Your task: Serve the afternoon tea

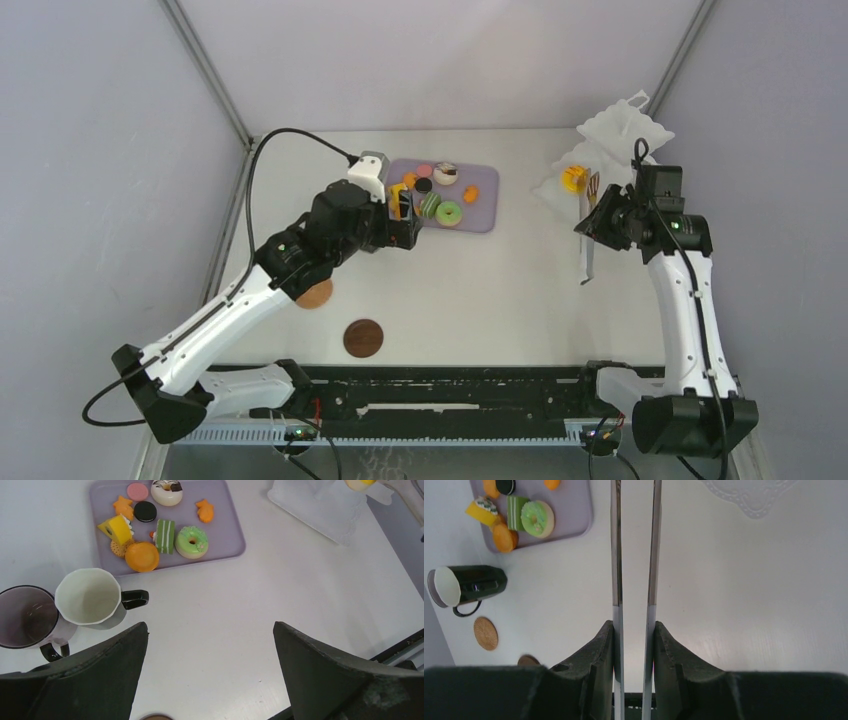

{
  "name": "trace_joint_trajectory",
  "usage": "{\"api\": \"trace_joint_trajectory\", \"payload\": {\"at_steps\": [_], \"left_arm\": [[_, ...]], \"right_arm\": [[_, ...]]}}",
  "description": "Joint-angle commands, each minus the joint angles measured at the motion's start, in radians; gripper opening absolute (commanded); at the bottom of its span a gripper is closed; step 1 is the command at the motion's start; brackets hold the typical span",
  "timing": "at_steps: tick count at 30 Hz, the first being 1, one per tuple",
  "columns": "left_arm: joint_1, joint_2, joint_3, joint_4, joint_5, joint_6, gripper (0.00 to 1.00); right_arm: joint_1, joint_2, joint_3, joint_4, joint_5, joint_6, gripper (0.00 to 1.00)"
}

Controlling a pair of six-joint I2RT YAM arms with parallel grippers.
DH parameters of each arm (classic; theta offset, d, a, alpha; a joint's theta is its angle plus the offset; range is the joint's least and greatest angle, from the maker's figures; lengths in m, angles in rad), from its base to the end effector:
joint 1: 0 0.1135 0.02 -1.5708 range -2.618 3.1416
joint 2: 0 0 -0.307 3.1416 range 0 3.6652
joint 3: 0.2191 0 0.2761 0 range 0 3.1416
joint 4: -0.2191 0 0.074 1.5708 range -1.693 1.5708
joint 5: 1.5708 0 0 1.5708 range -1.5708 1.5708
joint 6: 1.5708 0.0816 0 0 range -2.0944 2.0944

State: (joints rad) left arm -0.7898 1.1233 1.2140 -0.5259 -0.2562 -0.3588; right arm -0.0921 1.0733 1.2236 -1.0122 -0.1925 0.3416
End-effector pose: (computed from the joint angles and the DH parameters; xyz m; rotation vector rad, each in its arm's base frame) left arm 0.2180 -0.1906 0.4100 0.2694 2.0054 -0.4807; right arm 0.2317 -0.0057 0.3660 0.4398 2.4013 0.3461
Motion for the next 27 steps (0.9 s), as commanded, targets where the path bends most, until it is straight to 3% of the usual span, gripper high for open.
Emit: {"api": "trace_joint_trajectory", "payload": {"at_steps": [1,25,27], "left_arm": [[0.016,-0.022,0.016,0.036,0.014,0.003,1.00],[0.041,-0.007,0.011,0.035,0.034,-0.003,1.00],[0.041,-0.003,0.011,0.035,0.036,-0.004,1.00]], "right_arm": [[-0.008,0.046,0.013,0.150,0.026,0.076,0.00],[-0.067,0.230,-0.014,0.317,0.043,0.120,0.00],[-0.069,0.239,-0.014,0.317,0.030,0.119,0.11]]}}
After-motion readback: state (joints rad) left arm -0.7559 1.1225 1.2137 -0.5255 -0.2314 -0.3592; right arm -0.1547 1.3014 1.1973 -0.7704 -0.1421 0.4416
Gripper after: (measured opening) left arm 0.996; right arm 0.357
